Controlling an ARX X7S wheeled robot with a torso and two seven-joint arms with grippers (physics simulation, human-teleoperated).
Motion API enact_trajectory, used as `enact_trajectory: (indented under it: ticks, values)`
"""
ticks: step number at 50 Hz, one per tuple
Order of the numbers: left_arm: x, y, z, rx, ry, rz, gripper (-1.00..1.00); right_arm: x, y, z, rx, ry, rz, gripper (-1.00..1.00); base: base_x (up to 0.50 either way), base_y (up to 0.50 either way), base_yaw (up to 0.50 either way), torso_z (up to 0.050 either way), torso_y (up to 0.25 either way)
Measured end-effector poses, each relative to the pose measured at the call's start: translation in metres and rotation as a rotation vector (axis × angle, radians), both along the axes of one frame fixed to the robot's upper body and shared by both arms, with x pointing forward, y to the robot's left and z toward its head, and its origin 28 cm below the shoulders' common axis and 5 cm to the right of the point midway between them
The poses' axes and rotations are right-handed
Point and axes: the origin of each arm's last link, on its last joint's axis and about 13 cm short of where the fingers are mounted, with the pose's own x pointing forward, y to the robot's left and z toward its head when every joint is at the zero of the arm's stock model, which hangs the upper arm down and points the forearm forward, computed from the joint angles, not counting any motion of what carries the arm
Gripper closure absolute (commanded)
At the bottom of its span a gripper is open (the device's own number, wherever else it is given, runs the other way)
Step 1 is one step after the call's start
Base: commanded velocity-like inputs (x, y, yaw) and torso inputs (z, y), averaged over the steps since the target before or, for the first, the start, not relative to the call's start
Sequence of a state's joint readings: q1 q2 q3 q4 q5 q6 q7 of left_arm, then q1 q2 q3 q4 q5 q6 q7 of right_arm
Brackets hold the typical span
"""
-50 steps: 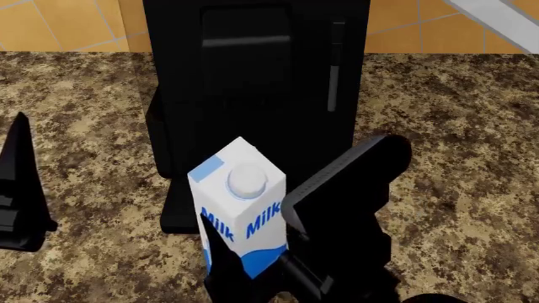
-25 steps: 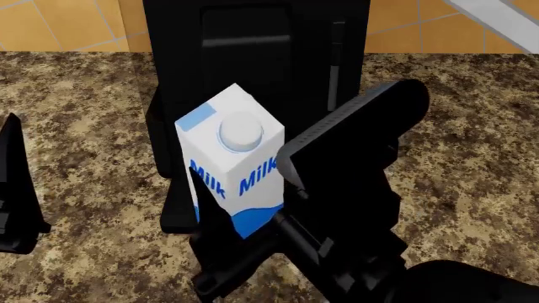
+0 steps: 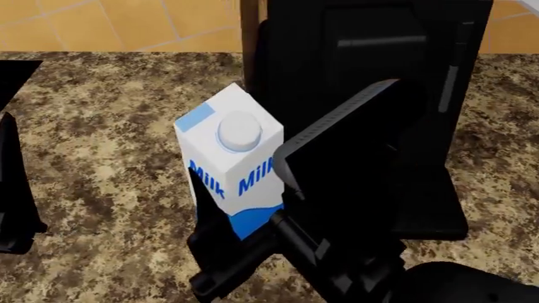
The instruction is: Place the eggs and milk next to the bowl.
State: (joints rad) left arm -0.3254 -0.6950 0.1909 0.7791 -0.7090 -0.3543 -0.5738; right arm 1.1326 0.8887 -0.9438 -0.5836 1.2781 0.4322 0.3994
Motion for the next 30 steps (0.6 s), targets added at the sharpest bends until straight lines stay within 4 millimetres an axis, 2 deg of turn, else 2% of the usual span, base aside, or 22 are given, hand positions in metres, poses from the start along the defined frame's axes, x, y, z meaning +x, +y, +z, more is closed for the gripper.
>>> enact_trajectory:
  ticks: [30]
  values:
    - [-0.0009,0.0018,0.0011,-0.002,-0.004,0.006,-1.00,0.0006,0.0013,-0.0008,0.003,0.002,0.005,1.00,0.00,0.50,0.00,0.000,0.001]
